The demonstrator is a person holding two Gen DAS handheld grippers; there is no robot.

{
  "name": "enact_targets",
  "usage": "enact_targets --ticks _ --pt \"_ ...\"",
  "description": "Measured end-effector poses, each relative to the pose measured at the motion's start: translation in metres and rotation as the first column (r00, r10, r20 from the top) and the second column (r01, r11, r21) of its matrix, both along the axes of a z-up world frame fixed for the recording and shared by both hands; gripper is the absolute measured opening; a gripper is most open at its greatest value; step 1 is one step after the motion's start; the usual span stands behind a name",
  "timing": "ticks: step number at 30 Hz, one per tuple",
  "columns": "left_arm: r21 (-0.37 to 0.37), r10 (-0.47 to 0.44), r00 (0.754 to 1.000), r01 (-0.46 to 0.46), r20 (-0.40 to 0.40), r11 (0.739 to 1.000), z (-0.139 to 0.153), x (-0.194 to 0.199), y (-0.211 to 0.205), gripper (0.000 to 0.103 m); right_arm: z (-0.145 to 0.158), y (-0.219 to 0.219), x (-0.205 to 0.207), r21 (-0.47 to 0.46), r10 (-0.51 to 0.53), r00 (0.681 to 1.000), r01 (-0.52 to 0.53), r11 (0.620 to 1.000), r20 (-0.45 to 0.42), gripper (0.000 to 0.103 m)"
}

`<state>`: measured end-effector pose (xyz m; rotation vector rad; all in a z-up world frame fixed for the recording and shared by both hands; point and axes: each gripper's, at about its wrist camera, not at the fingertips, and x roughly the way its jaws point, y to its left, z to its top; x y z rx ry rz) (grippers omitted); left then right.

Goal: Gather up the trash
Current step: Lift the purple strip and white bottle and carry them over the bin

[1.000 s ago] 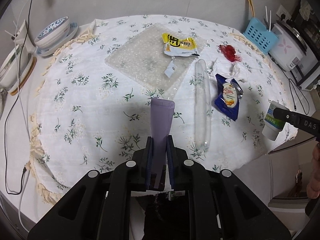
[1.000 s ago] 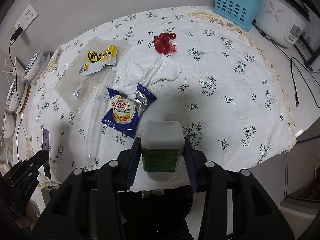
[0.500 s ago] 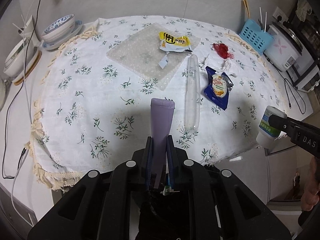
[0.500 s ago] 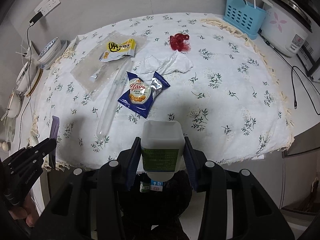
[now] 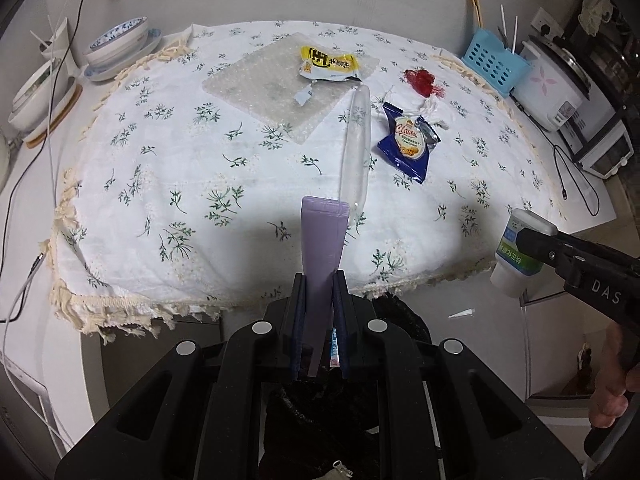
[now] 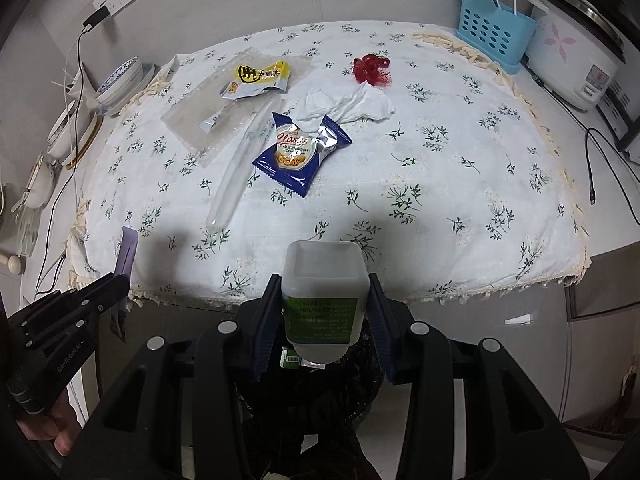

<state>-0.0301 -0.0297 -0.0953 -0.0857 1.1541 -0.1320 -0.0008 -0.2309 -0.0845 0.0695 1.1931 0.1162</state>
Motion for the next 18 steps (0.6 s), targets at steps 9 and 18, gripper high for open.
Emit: enact_targets --ticks 9,18 --pt "-0.019 -0.025 0.999 0.025 -0.029 1.0 -0.012 -0.027 -0.017 0.013 -0.007 0.001 -0.026 0.001 0.037 0.999 -0.037 0.999 -0.007 0.04" --pt "-0.035 -0.03 0.996 0.027 -0.079 0.999 -0.044 -0.044 -0.02 0.013 -0.038 0.001 -0.045 -0.005 0.05 0.997 -0.051 0.999 -0.061 0.04"
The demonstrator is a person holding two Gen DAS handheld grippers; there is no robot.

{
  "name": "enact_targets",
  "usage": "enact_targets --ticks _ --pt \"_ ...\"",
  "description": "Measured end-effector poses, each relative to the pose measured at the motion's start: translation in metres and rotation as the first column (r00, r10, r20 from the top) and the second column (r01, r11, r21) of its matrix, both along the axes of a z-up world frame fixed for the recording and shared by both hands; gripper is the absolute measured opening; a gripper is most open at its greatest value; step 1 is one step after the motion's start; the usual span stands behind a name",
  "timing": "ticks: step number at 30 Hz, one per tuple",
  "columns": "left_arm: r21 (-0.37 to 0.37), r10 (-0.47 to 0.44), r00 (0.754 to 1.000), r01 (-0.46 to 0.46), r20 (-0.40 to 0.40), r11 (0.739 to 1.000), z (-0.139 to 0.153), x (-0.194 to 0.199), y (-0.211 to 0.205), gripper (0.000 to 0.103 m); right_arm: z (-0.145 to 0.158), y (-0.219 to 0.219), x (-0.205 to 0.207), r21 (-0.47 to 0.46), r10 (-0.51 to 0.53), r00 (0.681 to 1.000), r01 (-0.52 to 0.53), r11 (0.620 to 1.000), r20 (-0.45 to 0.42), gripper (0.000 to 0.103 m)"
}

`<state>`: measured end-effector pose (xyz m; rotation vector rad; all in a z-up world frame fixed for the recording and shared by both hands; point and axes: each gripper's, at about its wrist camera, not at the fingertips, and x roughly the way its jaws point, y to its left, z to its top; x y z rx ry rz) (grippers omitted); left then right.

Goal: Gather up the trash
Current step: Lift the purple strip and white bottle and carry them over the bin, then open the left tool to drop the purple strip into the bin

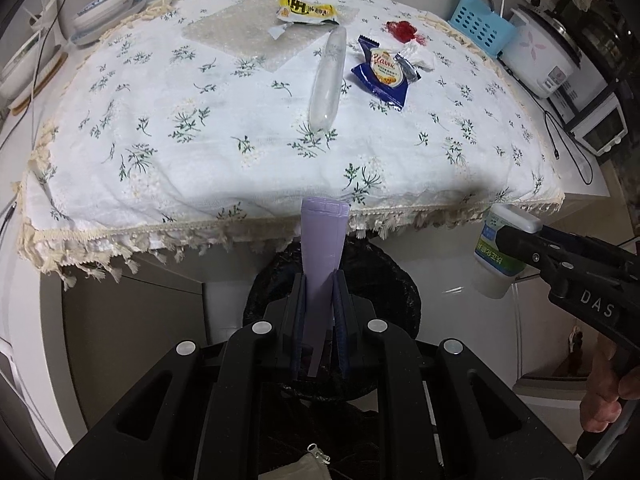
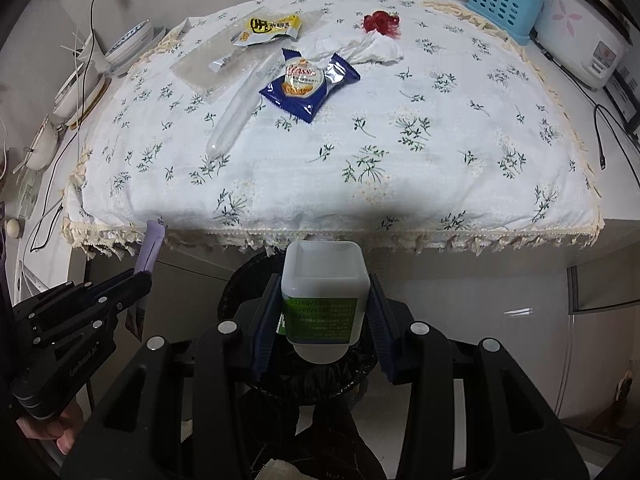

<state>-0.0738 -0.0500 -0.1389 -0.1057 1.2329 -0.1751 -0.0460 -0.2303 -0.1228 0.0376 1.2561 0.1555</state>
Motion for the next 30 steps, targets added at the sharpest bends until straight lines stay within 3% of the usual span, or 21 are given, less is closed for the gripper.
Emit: enact_targets --ticks 21,30 --pt "0.105 -0.111 0.987 0.123 -0.115 0.987 -0.092 -0.008 -0.029 0.013 -0.09 -0.013 -0.015 -0.017 -0.035 0.995 0.034 0.999 -0.098 0.04" --pt "0.129 -0.162 0.977 0.18 -0.14 0.975 -0.128 -0.005 -0.05 0.013 -0.096 -0.035 -0.026 -0.031 -0.082 0.991 0.079 0.996 -0.104 0.04"
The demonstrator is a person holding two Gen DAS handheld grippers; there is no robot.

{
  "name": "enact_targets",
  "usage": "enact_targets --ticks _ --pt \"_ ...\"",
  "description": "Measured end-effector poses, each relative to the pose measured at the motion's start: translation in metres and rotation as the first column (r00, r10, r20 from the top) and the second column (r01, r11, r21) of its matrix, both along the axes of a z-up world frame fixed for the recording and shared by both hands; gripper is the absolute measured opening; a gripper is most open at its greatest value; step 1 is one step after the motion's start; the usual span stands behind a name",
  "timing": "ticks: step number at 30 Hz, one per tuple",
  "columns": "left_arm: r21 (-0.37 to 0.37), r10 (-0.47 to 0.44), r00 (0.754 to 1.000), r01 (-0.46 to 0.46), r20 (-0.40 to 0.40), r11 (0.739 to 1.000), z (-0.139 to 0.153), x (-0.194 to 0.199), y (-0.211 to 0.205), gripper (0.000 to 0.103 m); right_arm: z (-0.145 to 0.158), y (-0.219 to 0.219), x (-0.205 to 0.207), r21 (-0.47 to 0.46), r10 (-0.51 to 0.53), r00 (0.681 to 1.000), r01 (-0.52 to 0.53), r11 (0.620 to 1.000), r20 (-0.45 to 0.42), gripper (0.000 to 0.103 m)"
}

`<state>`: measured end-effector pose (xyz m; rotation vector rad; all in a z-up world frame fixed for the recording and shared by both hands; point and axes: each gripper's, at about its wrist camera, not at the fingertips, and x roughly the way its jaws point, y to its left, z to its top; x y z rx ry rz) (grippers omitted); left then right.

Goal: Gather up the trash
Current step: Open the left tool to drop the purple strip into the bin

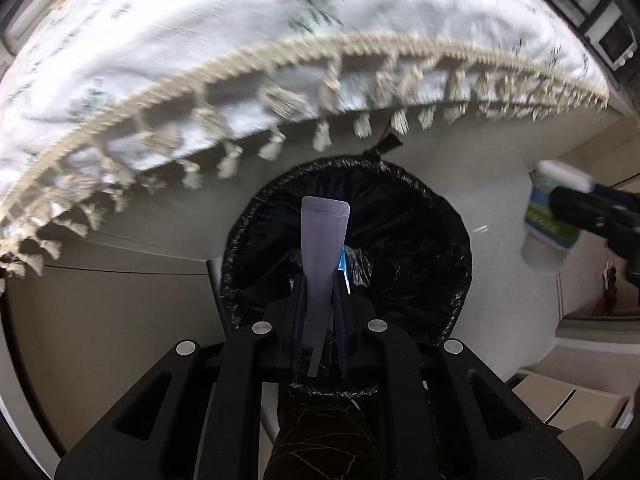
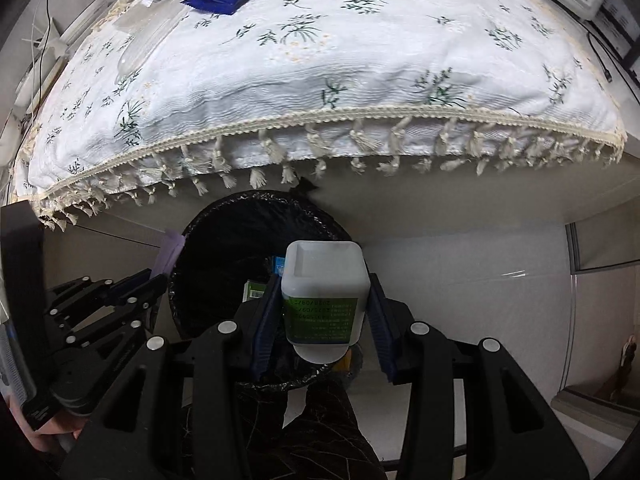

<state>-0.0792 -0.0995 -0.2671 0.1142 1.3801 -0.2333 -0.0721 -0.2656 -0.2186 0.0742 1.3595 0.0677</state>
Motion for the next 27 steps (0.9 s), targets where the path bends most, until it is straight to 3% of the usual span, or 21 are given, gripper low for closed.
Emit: enact_targets --ticks 7,13,14,19,27 --pt "-0.02 -0.051 0.999 0.05 -0.015 0.999 -0.017 0.004 -0.028 0.013 0.0 -0.013 -0.009 -0.004 -0.021 1.0 0.021 1.0 -0.013 0.04" --pt "-0.048 -0.039 0.999 0.04 0.019 0.998 -0.002 0.005 -0.031 0.019 0.0 -0.01 -0.011 -0.016 -0.011 1.0 0.011 1.0 -0.012 0.04" --pt "-0.052 -0.023 0.999 0.025 0.025 0.998 0.002 0.005 -0.028 0.023 0.0 -0.008 -0.01 -0.017 -0.008 1.0 0.008 1.0 -0.011 0.04" --pt "-0.053 0.049 0.996 -0.045 0.07 0.998 0.019 0.001 -0.006 0.062 -0.004 0.006 -0.006 -0.018 0.019 1.0 -0.019 1.0 -0.009 0.04" --pt "-0.078 0.182 0.975 -0.173 0.13 0.982 0.047 -0.007 0.041 0.095 -0.014 0.038 0.005 -0.011 0.091 0.996 -0.091 0.996 -0.016 0.04"
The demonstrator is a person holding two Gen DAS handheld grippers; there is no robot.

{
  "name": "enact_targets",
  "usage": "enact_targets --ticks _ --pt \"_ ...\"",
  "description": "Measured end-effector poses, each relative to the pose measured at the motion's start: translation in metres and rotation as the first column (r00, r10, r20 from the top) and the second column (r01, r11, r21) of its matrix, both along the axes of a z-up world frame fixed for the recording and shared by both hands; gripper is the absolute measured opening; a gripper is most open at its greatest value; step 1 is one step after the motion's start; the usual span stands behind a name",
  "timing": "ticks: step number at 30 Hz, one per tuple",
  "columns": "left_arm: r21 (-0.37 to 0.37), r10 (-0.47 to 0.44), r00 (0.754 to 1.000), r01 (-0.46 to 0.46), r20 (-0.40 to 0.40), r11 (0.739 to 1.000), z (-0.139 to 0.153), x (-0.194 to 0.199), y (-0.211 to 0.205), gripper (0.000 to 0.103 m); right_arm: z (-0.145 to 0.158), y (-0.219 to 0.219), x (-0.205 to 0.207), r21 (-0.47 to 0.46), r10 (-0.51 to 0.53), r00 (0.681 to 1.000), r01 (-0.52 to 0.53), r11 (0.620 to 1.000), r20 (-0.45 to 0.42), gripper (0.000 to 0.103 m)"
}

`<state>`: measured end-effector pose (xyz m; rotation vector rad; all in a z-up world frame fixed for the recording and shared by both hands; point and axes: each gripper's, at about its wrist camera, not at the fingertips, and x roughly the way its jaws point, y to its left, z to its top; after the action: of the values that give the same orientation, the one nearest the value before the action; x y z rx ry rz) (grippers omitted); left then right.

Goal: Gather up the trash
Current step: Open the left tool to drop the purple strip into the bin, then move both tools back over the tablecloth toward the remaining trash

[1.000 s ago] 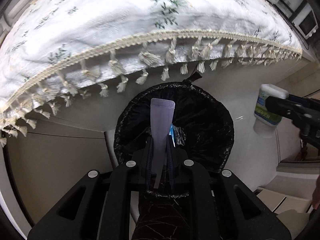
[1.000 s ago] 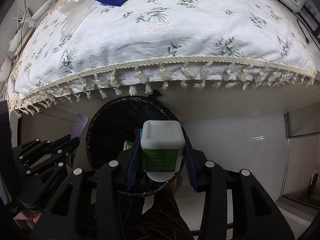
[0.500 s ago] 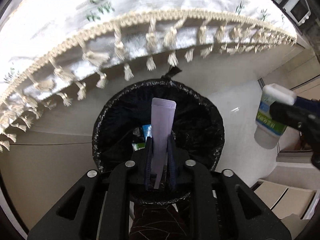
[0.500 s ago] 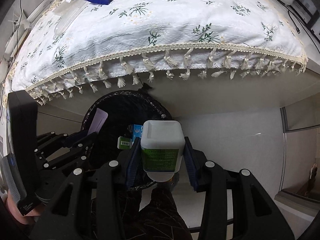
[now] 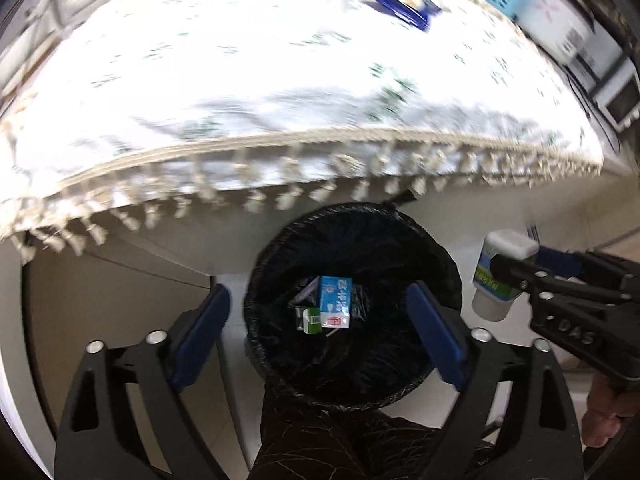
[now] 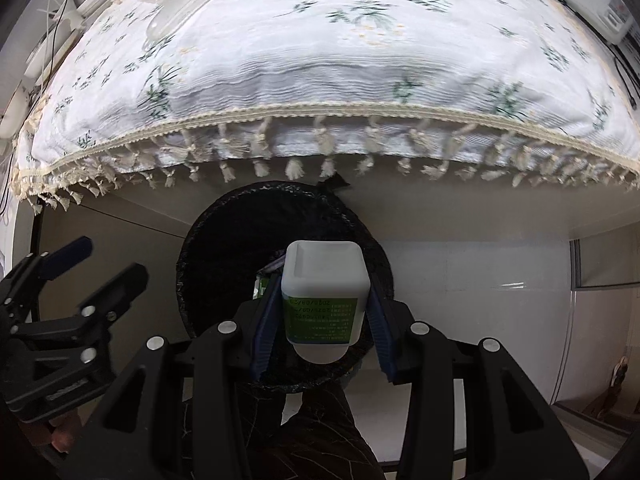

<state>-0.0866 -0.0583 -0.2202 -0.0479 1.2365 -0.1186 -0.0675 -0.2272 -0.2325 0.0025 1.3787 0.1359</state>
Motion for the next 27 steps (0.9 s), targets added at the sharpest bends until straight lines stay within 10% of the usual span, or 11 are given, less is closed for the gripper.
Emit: enact_targets --ticks 16,27 --pt "0.014 0.08 0.997 -0.08 0.006 0.997 0.009 -0.005 0.044 0.097 -0.006 0.045 0.016 -0.02 0.067 0.998 -0.067 0.998 0.005 0.041" --pt "0.004 0.074 0.995 -0.074 0.061 0.997 0.048 0.011 0.034 0.097 0.057 0.018 0.02 -0.018 0.01 0.991 -0.007 1.0 0.133 0.088"
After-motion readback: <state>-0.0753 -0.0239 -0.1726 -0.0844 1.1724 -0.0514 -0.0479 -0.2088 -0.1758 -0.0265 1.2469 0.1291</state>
